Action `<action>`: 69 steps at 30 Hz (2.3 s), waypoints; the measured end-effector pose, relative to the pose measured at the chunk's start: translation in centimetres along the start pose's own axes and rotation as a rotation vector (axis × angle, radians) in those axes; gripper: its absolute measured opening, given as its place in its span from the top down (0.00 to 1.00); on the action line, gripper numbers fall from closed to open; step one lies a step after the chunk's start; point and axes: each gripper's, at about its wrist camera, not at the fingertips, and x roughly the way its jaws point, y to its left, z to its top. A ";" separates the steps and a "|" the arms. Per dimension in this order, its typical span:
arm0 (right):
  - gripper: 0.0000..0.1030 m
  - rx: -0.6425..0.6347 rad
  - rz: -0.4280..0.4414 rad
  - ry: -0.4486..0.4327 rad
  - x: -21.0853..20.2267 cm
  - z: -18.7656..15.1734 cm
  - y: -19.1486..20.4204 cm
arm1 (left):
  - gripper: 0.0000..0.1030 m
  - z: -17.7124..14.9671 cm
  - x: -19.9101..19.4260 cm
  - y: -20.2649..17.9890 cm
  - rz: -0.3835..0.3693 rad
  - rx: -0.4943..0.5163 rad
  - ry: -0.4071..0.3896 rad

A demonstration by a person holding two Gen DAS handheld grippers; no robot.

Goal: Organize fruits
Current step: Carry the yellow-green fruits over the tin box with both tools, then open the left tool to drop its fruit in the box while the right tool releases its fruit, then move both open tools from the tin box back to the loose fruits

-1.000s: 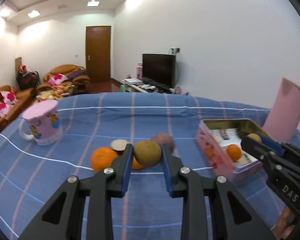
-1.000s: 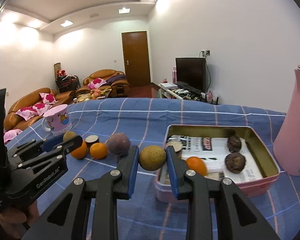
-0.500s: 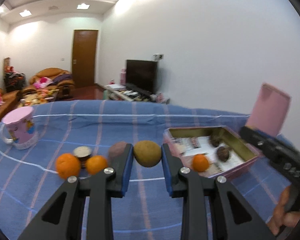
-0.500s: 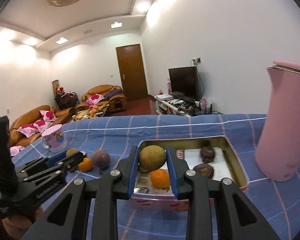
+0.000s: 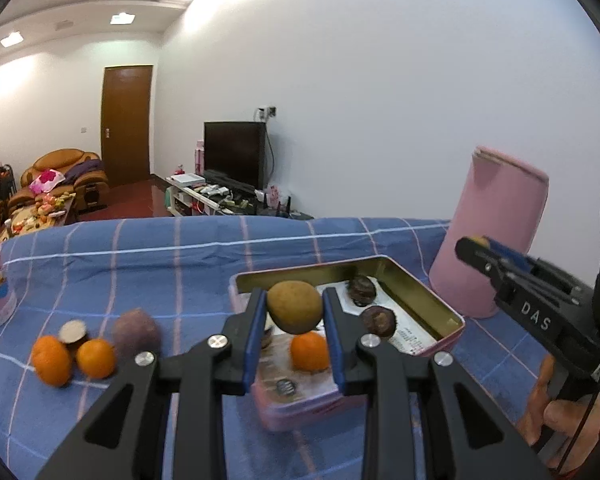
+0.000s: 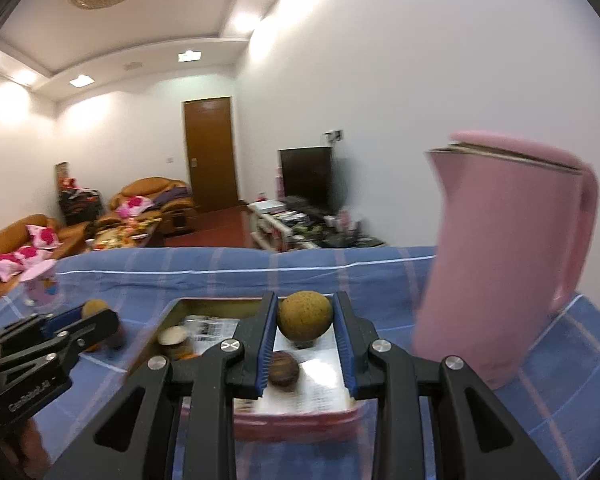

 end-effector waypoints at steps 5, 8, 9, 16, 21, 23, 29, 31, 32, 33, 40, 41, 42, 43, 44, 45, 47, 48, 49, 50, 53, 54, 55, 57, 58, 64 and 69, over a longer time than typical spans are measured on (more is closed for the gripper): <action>0.71 0.012 -0.065 0.009 1.1 0.2 -2.2 | 0.71 0.6 2.9 -2.6 -0.008 0.011 0.043; 0.71 0.027 -0.059 0.045 2.3 0.0 -2.6 | 0.71 0.7 4.9 -3.6 0.043 0.026 0.095; 0.71 0.026 -0.051 0.063 2.7 -0.2 -2.3 | 0.71 0.7 5.7 -3.7 0.055 0.025 0.114; 0.71 -0.016 -0.042 0.123 4.8 -0.6 -1.0 | 0.71 0.5 7.6 -3.3 0.121 0.030 0.155; 0.71 -0.054 -0.003 0.188 6.3 -1.4 0.3 | 0.71 0.2 8.3 -3.1 0.143 0.040 0.179; 0.71 -0.057 0.004 0.188 6.2 -1.4 0.5 | 0.71 0.2 8.3 -3.0 0.143 0.037 0.186; 0.71 -0.033 0.055 0.215 6.4 -1.5 0.5 | 0.70 0.3 8.4 -2.9 0.151 0.036 0.190; 0.71 -0.025 0.078 0.222 6.5 -1.5 0.6 | 0.69 0.4 8.2 -2.9 0.153 0.036 0.186; 0.71 -0.021 0.099 0.222 6.5 -1.5 0.6 | 0.61 0.4 8.1 -2.9 0.156 0.039 0.182; 0.71 -0.016 0.118 0.226 6.5 -1.4 0.7 | 0.59 0.4 8.0 -3.0 0.169 0.044 0.175; 0.65 0.052 0.143 0.223 6.4 -1.4 -0.2 | 0.26 0.5 6.3 -2.7 0.253 0.037 0.084; 0.63 0.069 0.150 0.217 6.2 -1.4 -0.4 | 0.23 0.6 5.9 -2.7 0.268 0.042 0.060; 0.58 0.084 0.155 0.211 6.1 -1.4 -0.6 | 0.21 0.7 5.7 -2.7 0.278 0.044 0.047; 0.54 0.097 0.157 0.200 5.9 -1.3 -0.9 | 0.15 0.9 5.5 -2.6 0.283 0.042 0.039; 0.52 0.105 0.150 0.185 5.6 -1.2 -1.0 | 0.06 1.0 5.3 -2.3 0.287 0.034 0.032; 0.49 0.113 0.141 0.166 5.3 -1.1 -1.3 | 0.02 1.1 5.1 -2.0 0.289 0.021 0.027; 0.39 0.138 0.108 0.100 4.3 -0.7 -1.9 | 0.00 1.2 4.6 -1.2 0.269 -0.010 0.009; 0.25 0.151 0.078 0.052 3.6 -0.5 -2.3 | 0.00 1.3 4.4 -1.0 0.264 -0.016 0.005; 0.18 0.158 0.041 0.006 3.0 -0.4 -2.6 | 0.00 1.4 4.2 -0.9 0.270 -0.013 -0.001; 0.18 0.158 0.014 -0.031 2.5 -0.4 -2.7 | 0.00 1.4 4.0 -0.9 0.280 -0.006 -0.009; 0.18 0.162 -0.056 -0.101 1.3 -0.3 -3.0 | 0.00 1.3 3.4 -1.1 0.317 0.024 -0.042; 0.18 0.169 -0.065 -0.104 1.3 -0.4 -3.1 | 0.00 1.2 3.3 -1.0 0.327 0.033 -0.047; 0.18 0.174 -0.068 -0.099 1.4 -0.4 -3.1 | 0.00 1.1 3.3 -1.0 0.335 0.039 -0.050; 0.18 0.179 -0.079 -0.086 1.7 -0.5 -3.0 | 0.00 0.8 3.3 -0.8 0.353 0.050 -0.055; 0.18 0.179 -0.084 -0.085 1.8 -0.6 -2.9 | 0.00 0.6 3.3 -0.7 0.359 0.054 -0.055; 0.18 0.169 -0.110 -0.110 0.6 -0.9 -2.5 | 0.00 0.0 2.7 -1.0 0.382 0.099 -0.069; 0.18 0.171 -0.113 -0.082 0.6 -1.1 -1.7 | 0.00 -0.3 1.7 -1.3 0.366 0.115 -0.081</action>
